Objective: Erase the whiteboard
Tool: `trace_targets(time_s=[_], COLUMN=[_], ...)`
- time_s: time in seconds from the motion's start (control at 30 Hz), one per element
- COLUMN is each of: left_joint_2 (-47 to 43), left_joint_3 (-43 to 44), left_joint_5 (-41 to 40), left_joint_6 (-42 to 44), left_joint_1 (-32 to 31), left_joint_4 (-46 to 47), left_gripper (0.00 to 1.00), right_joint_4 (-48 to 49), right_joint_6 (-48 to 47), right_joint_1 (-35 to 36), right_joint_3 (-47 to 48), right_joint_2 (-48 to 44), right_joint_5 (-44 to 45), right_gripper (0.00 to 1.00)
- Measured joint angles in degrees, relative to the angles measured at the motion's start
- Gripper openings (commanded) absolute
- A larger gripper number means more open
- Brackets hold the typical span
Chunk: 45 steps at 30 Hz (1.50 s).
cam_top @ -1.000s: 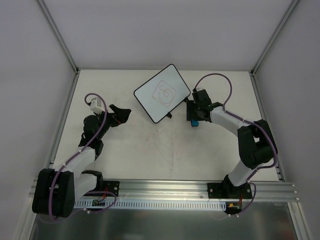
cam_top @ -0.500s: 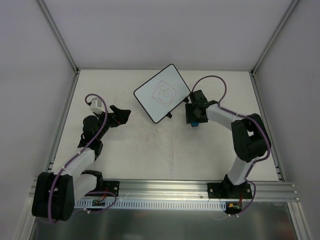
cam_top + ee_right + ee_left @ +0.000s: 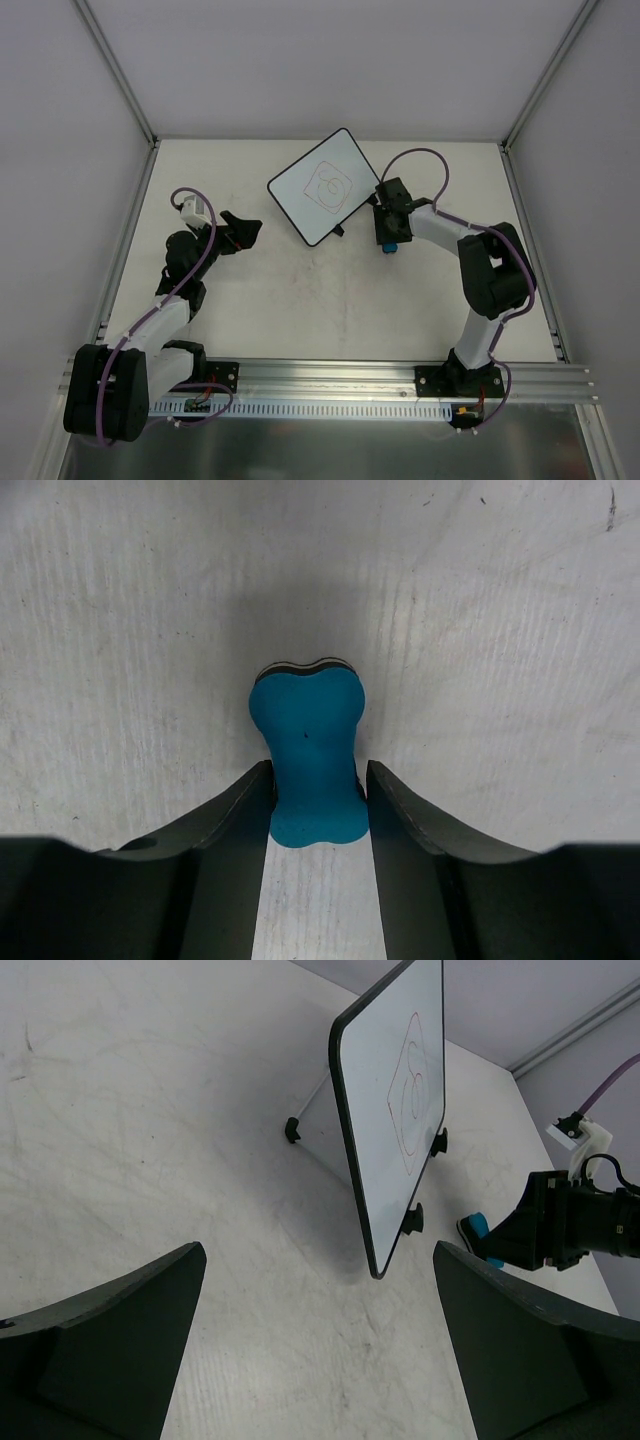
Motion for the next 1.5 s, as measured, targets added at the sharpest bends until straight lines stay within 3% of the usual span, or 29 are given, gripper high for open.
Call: trace_targets(time_s=[0.1,0.37,0.53,0.97,1.5], left_joint_2=[0.1,1.4,4.6,22.1,35.6], left_joint_3=[0.0,0.0,0.0,4.3,14.8], left_joint_5=[0.1,0.5,2.3,10.4,10.6], left_joint_6=[0.1,0.4,0.3,-4.8,-9.1], left_joint_1=[0.0,0.0,0.0,0.0,-1.2], left_joint_4=[0.0,0.1,1.9,21.0,25.2], left_gripper=[0.99,0.99,0.99,0.92,0.84], right_joint_4=[0.0,-0.2,-0.1,3.6,7.6], right_joint_6=[-0.1,-0.9,-0.9,-0.6,-0.1], right_joint_1=[0.0,0.0,0.0,0.0,0.0], right_joint_3=[0.0,0.9,0.9,-5.6,-10.9], right_joint_2=[0.0,0.6,0.6,-6.5,-13.3], right_joint_5=[0.3,0.3,0.2,-0.1,-0.3], right_gripper=[0.45,0.21,0.20,0.18,0.17])
